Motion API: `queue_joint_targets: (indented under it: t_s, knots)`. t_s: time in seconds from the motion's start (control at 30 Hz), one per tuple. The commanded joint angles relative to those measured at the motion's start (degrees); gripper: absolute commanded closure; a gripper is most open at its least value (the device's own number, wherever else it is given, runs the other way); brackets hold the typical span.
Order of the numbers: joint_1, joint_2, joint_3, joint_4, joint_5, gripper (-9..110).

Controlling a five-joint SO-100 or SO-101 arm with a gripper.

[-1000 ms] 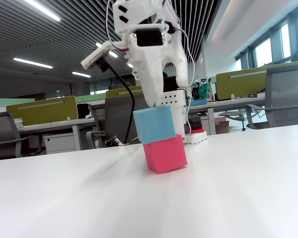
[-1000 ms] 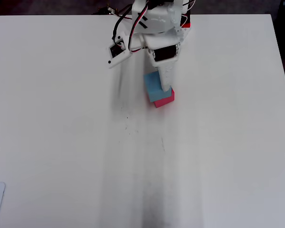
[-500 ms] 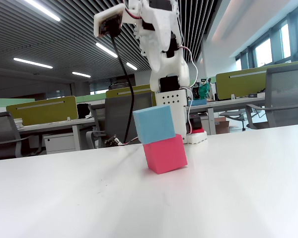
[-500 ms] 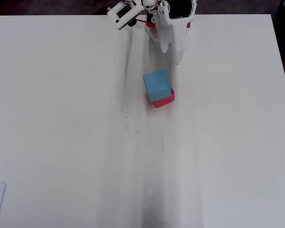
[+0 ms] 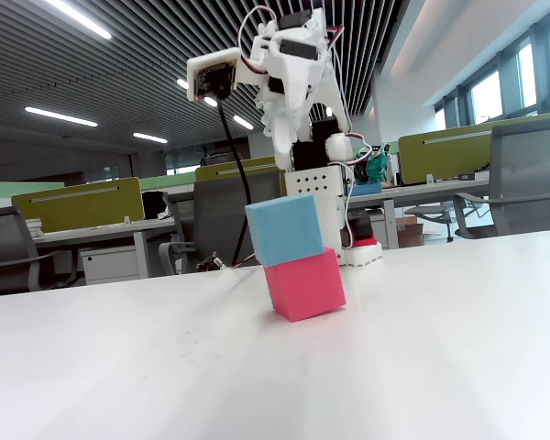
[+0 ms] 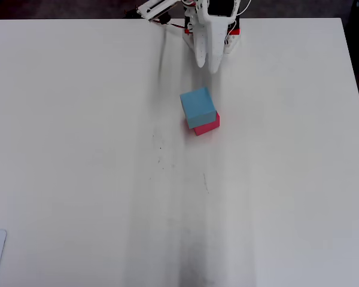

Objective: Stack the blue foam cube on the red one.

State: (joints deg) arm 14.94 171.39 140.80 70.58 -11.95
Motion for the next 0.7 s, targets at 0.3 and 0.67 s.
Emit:
queue_joint_targets:
  t_s: [0.3, 0.67]
  knots:
    - [-4.83, 11.07, 12.74, -4.13, 2.46, 80]
    - [-6.33, 11.07, 19.78, -9.05, 5.45, 80]
